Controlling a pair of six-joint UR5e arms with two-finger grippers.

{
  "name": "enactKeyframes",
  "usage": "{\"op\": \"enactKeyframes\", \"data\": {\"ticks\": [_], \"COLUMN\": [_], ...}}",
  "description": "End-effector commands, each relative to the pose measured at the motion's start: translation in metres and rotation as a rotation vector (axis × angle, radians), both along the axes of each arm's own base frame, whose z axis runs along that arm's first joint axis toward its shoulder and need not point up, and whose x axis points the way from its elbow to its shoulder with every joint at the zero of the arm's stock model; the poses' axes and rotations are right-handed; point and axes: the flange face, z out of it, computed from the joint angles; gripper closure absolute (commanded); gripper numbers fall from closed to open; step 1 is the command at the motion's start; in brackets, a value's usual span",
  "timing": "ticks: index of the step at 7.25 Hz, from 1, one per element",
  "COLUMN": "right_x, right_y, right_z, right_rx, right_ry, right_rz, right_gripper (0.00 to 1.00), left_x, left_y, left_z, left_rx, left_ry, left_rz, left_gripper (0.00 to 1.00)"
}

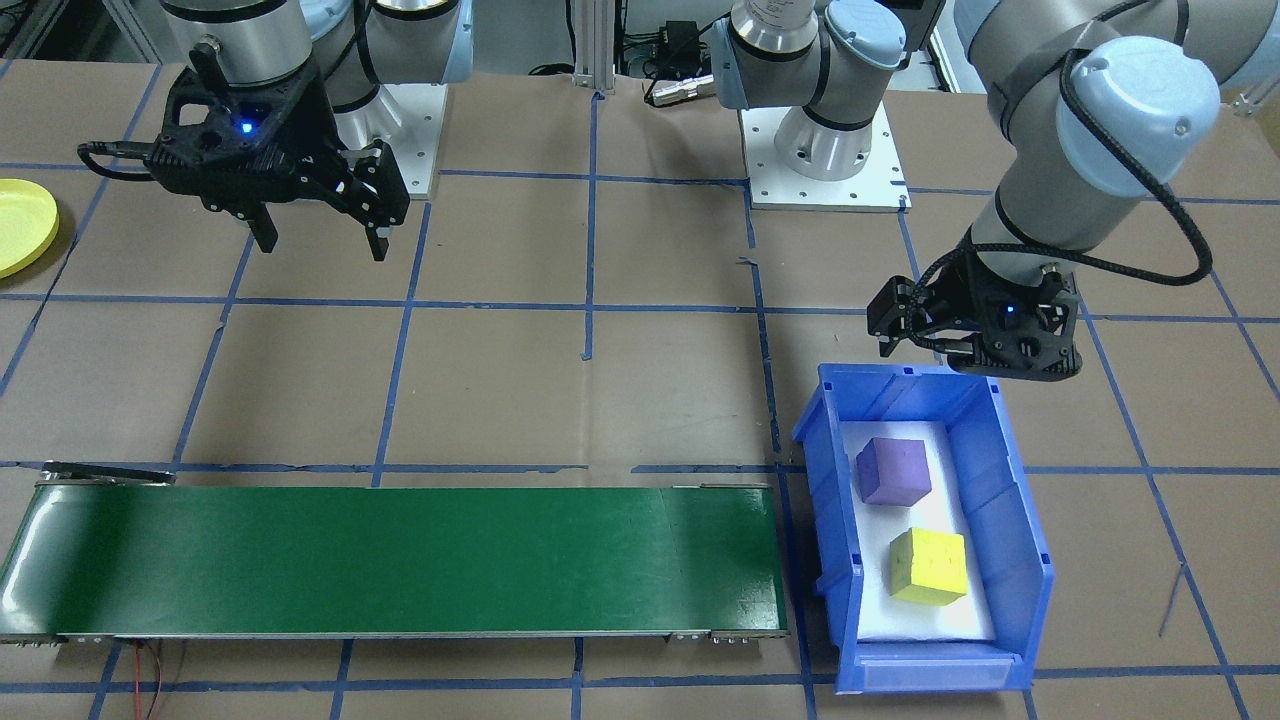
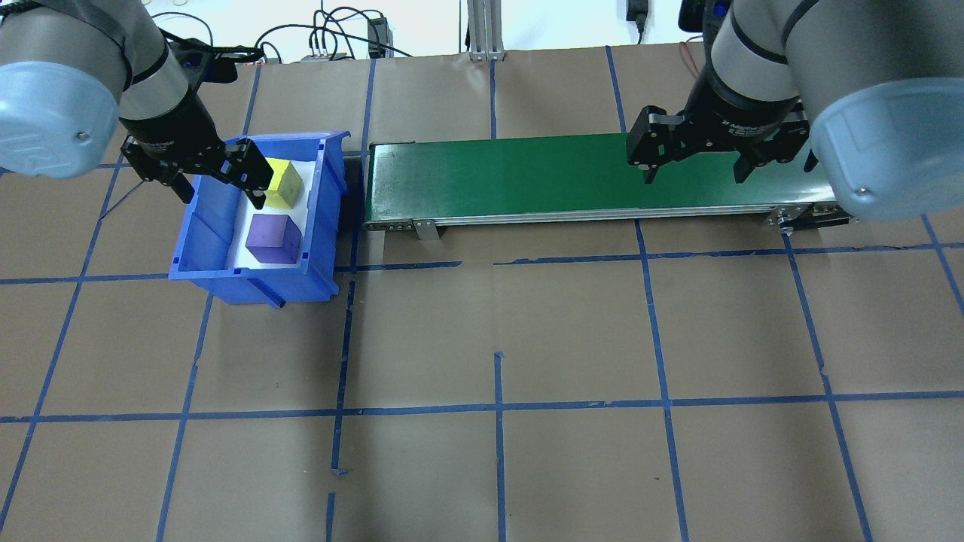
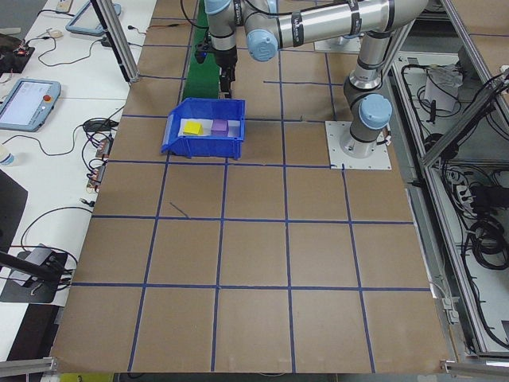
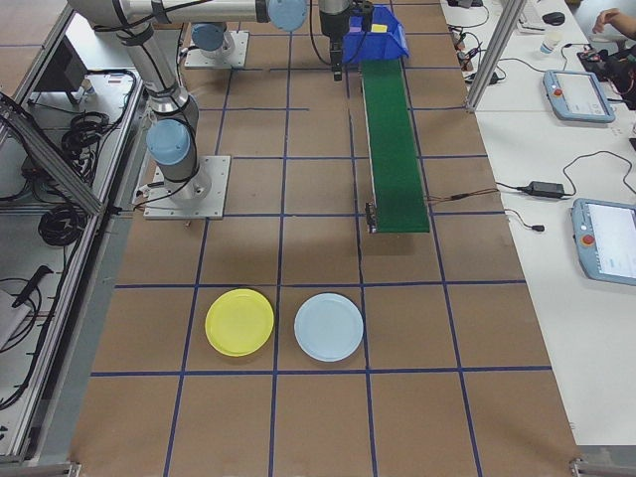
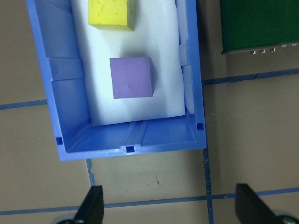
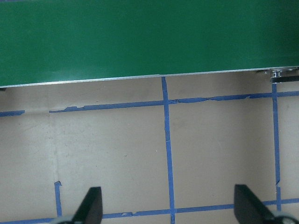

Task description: Move block left to right into plate

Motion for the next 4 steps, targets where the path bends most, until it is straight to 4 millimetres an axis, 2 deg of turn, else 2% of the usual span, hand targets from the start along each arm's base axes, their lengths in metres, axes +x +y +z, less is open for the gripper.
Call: {"op": "enactKeyframes", "data": {"ticks": [1,4], "right_x": [0.000,0.000], "right_y": [0.000,0.000], "right_z": [0.000,0.000], "right_rx": [0.000,-0.001], "right_ry": [0.000,0.003], "right_rz": [0.000,0.000], "right_gripper": [0.00,0.00], "left_x": [0.012,0.024], "left_y": [-0.012,-0.036], "left_z": [-0.033,-0.079], "left_rx": [0.037,0.063], "left_ry": [0.004,-0.014], "left_rz": [-0.006,0.004], "left_gripper": [0.00,0.02]}}
